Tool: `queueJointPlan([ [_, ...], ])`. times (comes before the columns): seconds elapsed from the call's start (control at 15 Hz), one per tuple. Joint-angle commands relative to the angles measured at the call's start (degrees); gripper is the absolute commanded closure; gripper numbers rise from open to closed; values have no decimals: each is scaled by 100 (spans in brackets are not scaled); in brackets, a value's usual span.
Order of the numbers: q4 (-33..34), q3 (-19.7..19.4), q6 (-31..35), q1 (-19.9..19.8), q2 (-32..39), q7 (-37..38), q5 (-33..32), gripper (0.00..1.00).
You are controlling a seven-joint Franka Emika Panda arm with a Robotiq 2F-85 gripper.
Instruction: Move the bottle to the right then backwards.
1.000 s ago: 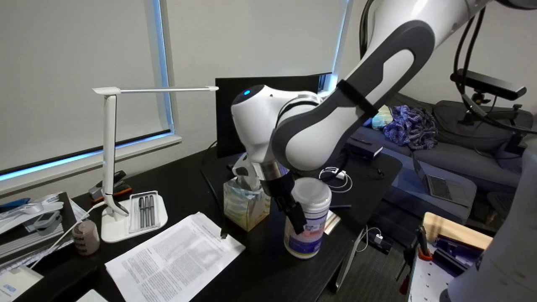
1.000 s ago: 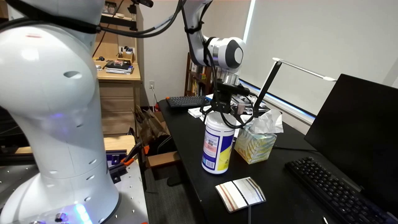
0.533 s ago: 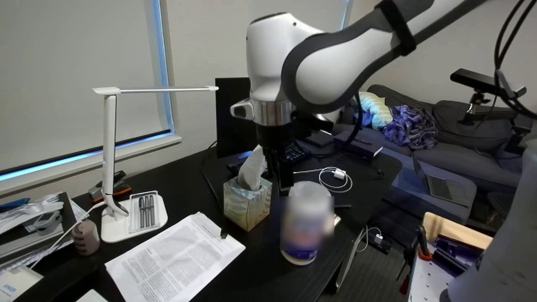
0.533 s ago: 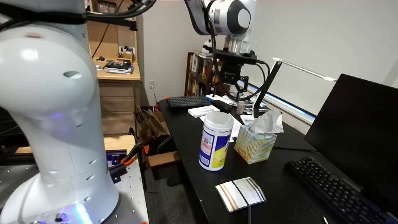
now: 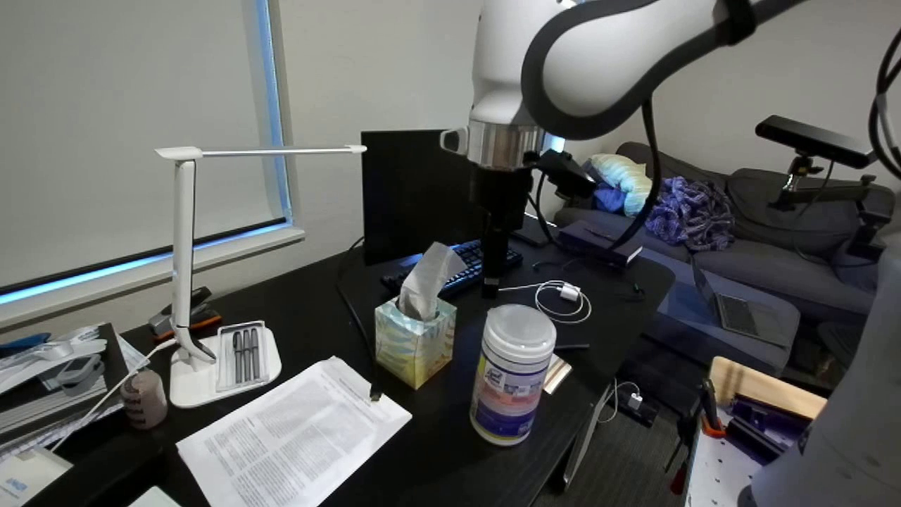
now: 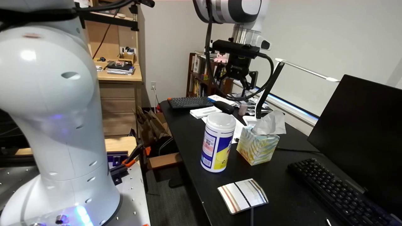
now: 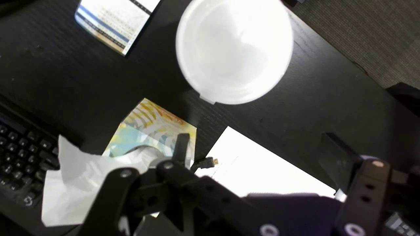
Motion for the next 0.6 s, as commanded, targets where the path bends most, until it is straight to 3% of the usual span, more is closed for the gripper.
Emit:
queueJointPlan([
  [0.0, -685, 72, 490, 72, -318, 591, 400, 0],
  [0.27, -1552, 215, 1065, 128, -964, 1619, 548, 0],
  [0.53, -2304, 364, 1069, 119, -1703, 2586, 498, 0],
])
